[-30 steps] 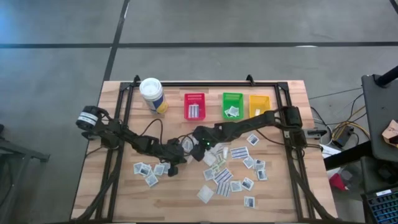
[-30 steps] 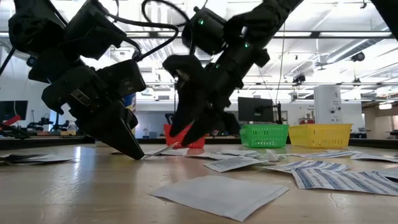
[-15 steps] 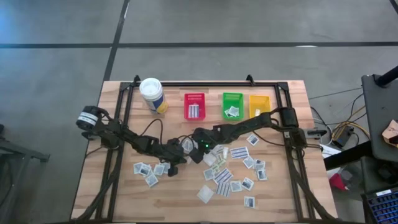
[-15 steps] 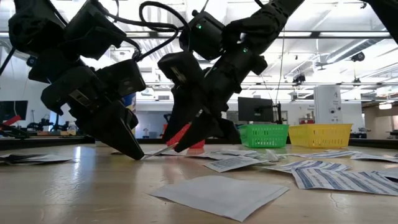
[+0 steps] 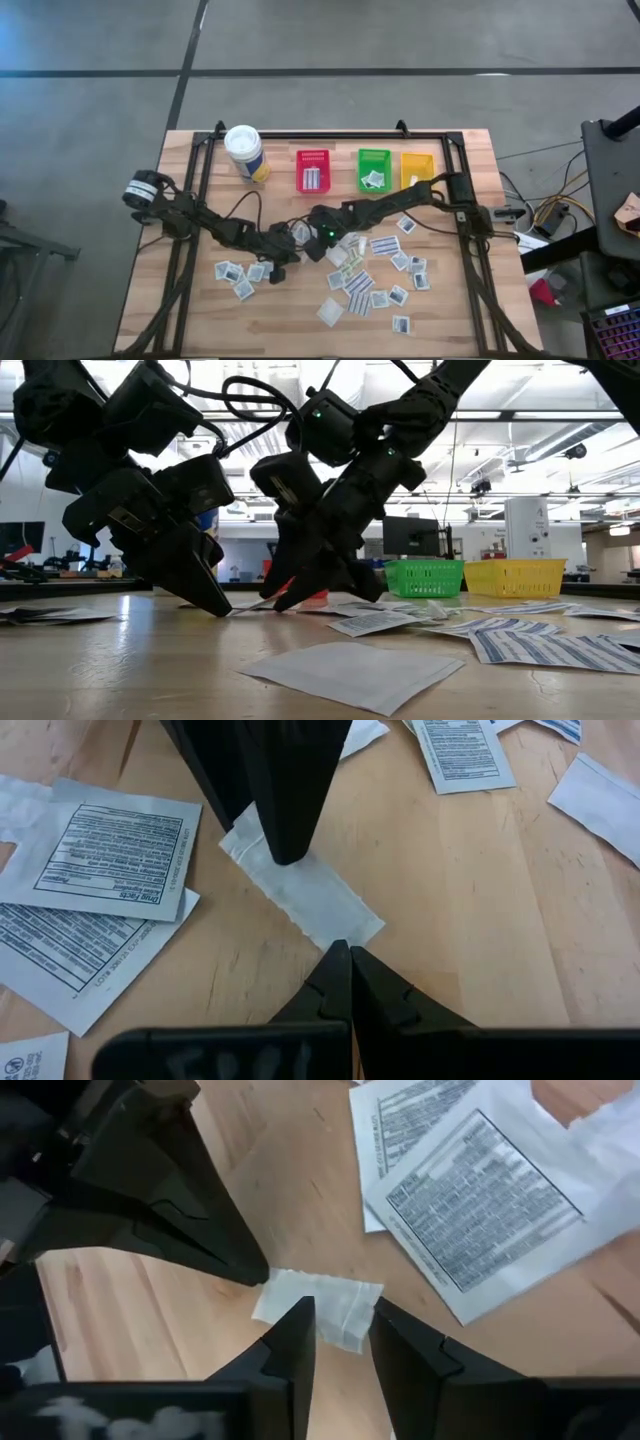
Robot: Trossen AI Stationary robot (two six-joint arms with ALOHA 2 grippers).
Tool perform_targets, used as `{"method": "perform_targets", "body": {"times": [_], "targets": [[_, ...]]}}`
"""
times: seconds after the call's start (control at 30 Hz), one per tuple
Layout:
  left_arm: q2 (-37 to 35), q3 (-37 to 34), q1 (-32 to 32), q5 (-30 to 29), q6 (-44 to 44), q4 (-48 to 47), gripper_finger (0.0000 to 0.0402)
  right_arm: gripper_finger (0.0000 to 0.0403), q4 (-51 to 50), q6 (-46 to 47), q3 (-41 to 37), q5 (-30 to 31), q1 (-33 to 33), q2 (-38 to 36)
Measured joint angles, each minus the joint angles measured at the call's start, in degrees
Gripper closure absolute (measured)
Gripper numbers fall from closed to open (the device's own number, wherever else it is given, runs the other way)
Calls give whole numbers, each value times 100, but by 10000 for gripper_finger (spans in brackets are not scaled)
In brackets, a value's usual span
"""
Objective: Pick & Place First Aid Supplies
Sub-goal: Put the green bandage in the yellow bin
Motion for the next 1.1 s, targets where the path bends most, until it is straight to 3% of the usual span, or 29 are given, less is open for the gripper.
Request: {"method": "perform_targets", "body": {"times": [0.53, 1.1], "targets": [[-15, 0, 0, -3, 0, -1, 402, 391, 119, -374, -2, -162, -21, 8], [-451, 15, 15, -42, 131, -61, 401, 395, 42, -1389, -2, -407, -19, -66]]}}
